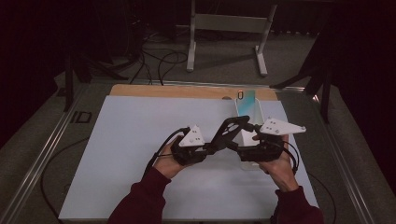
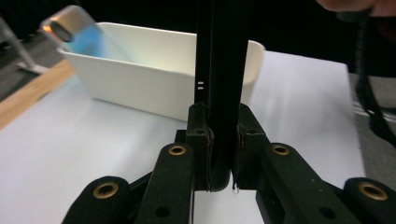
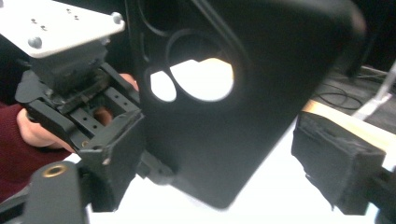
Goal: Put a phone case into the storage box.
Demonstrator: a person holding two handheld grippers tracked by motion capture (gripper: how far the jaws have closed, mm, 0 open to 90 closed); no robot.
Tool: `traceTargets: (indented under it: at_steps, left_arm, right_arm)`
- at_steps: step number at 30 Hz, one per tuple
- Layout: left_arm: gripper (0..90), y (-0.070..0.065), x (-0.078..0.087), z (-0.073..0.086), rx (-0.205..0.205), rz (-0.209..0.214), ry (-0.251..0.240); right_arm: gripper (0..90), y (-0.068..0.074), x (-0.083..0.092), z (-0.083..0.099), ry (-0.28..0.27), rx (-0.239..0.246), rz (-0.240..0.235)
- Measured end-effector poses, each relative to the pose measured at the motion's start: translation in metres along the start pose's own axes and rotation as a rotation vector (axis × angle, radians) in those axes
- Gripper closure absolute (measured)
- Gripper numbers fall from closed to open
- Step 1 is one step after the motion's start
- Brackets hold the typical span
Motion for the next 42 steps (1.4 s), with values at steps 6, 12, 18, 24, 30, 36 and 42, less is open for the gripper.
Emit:
traceTargets:
  at_steps: [6, 12, 18, 24, 30, 36, 42]
  left_arm:
    - [80.2, 0.009, 0.002, 0.0, 0.021, -0.081, -0.012]
    - [80.2, 0.014, 0.002, 0.003, 0.038, -0.123, -0.008]
    - [80.2, 0.015, 0.002, 0.003, 0.051, -0.147, -0.016]
    - [80.2, 0.013, -0.001, 0.004, 0.05, -0.147, -0.013]
    - [80.2, 0.009, -0.003, 0.003, 0.046, -0.134, -0.018]
    - [80.2, 0.004, -0.006, 0.002, 0.04, -0.122, -0.021]
    - [80.2, 0.002, -0.007, 0.002, 0.045, -0.113, -0.031]
  right_arm:
    - [13.5, -0.006, 0.003, -0.001, -0.015, -0.027, 0.049]
    - [11.7, -0.009, 0.004, -0.007, -0.051, -0.053, 0.083]
    - [9.6, -0.008, 0.001, -0.01, -0.071, -0.073, 0.094]
    - [8.9, -0.004, -0.008, -0.016, -0.097, -0.108, 0.1]
    - [8.7, 0.0, -0.019, -0.026, -0.14, -0.124, 0.132]
    - [8.9, -0.003, -0.025, -0.03, -0.168, -0.151, 0.176]
    - [9.4, -0.004, -0.03, -0.029, -0.176, -0.173, 0.191]
Point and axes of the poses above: each handheld gripper's, and its own axes: x roughly backward along the jaws, z roughly out of its underside, y roughly to its left, the point moved 7 cm from there along -x, roughly forward along the jaws, and after that the axes turned 11 degrees about -y, right-handed, at the moved point
